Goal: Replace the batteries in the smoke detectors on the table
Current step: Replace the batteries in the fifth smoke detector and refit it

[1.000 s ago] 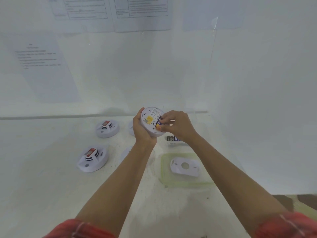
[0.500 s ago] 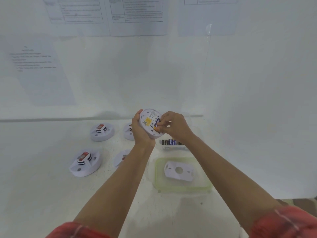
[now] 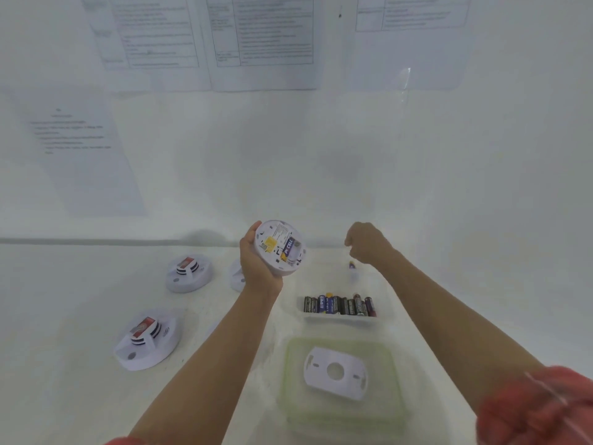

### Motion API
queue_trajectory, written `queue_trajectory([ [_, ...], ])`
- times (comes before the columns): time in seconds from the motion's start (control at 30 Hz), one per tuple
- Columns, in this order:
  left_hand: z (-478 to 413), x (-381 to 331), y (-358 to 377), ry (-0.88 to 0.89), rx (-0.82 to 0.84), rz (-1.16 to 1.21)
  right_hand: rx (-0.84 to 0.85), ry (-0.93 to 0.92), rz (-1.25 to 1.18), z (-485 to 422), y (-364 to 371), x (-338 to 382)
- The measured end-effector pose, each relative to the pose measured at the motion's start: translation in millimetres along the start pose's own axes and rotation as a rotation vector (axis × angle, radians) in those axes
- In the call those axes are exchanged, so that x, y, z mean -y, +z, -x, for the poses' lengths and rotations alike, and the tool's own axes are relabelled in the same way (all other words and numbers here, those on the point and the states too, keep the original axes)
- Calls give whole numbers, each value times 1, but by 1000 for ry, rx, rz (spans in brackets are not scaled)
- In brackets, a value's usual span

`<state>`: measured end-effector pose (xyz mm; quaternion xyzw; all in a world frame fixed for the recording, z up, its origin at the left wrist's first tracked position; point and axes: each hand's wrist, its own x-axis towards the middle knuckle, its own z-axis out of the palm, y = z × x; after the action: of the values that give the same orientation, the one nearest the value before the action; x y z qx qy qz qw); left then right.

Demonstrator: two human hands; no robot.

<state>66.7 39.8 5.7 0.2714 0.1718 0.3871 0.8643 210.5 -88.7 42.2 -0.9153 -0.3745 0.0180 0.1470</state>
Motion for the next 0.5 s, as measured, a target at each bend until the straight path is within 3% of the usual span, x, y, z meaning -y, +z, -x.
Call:
queue_trajectory([
  [0.23, -22, 12, 4, 4, -36, 3, 262, -158, 503, -28, 26, 5],
  [0.5, -30, 18, 5, 16, -62, 7, 321, -226, 578, -41, 33, 6],
])
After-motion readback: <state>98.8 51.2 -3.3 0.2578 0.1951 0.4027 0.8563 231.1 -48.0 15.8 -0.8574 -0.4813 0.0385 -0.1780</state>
